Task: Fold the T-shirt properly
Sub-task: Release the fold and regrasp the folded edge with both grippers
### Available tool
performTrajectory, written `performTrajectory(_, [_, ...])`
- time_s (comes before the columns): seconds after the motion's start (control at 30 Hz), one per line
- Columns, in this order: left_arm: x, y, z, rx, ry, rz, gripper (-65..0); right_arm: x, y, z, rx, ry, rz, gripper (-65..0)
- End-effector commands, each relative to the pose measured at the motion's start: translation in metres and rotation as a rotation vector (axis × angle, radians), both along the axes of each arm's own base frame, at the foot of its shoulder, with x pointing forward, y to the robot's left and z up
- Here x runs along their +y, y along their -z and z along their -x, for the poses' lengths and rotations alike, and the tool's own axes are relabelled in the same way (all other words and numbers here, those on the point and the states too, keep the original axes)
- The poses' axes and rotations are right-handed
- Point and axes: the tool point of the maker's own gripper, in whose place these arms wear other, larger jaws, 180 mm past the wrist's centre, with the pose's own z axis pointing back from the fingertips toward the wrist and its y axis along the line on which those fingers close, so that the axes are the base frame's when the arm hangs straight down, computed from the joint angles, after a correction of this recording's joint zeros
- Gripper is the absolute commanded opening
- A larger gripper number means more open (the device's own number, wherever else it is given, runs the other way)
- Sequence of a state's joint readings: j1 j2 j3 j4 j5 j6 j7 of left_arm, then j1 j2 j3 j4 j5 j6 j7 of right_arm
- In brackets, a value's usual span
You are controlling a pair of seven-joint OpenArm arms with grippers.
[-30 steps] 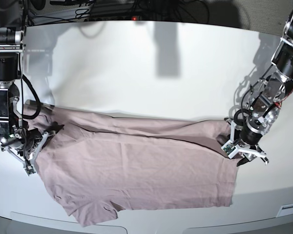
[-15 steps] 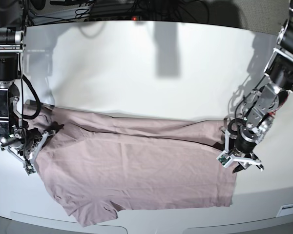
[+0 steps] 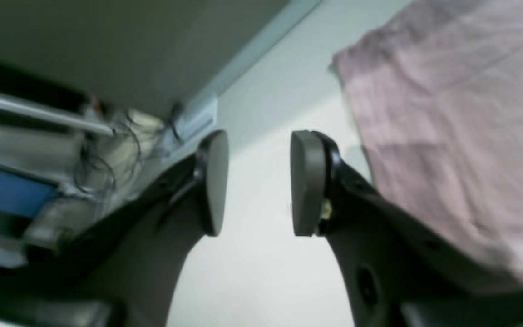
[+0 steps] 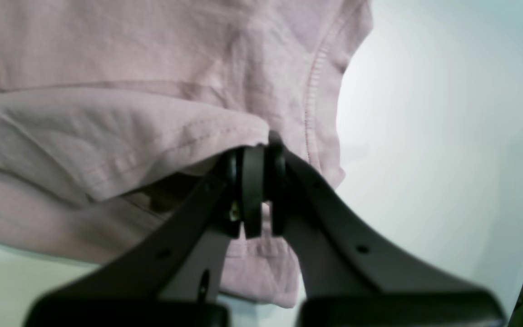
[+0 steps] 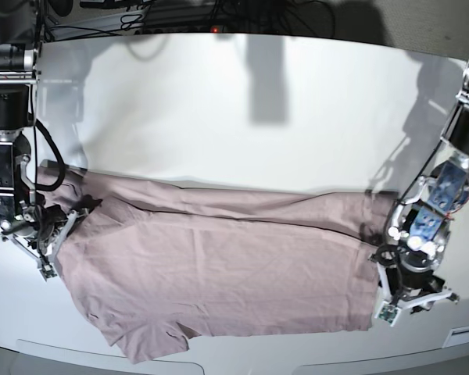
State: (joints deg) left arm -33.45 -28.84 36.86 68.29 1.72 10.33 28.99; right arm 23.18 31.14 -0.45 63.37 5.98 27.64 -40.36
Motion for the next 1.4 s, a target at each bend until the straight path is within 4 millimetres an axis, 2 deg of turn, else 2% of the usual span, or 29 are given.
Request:
performTrajectory(0.0, [-0.004, -0.022, -0.003, -0.025, 0.025, 0.039, -43.1, -0.008, -0.024, -0.014, -0.067, 0.002, 0.013, -65.0])
performTrajectory(0.1, [-0.034, -0.01, 0.02, 0.079, 0.103, 0.181, -43.1, -0.008, -0.025, -0.014, -0.07, 0.001, 0.013, -65.0])
performTrajectory(0.2, [-0.055, 0.016, 0.043, 0.177, 0.152, 0.243, -43.1, -0.009, -0.024, -0.013, -0.063, 0.003, 0.015, -65.0])
performTrajectory(0.37, [-0.07, 0.067, 0.069, 0.267, 0.165, 0.29, -43.1, -0.008, -0.024, -0.013, -0.064, 0.003, 0.014, -65.0])
performTrajectory(0.53, [-0.074, 0.095, 0.06, 0.253, 0.144, 0.284, -43.1, -0.008, -0.024, -0.014, -0.064, 0.004, 0.011, -65.0])
performTrajectory(0.7, [-0.078, 0.108, 0.045, 0.265, 0.11, 0.303, -43.1, -0.008, -0.024, -0.014, -0.065, 0.003, 0.011, -65.0])
performTrajectory(0.9, [-0.063, 0.126, 0.047, 0.278, 0.083, 0.282, -43.1, -0.007, -0.025, -0.015, -0.078, -0.002, 0.009, -65.0])
performTrajectory(1.23, [-0.06, 0.128, 0.048, 0.279, 0.087, 0.243, -43.1, -0.002, -0.034, -0.026, -0.152, -0.03, -0.004, -65.0])
performTrajectory(1.33, [-0.058, 0.131, 0.05, 0.293, 0.078, 0.239, -43.1, 0.005, -0.046, -0.037, -0.238, -0.071, -0.006, -65.0])
performTrajectory(1.37, [-0.057, 0.132, 0.051, 0.302, 0.072, 0.237, -43.1, 0.008, -0.052, -0.042, -0.281, -0.109, 0.012, -60.9])
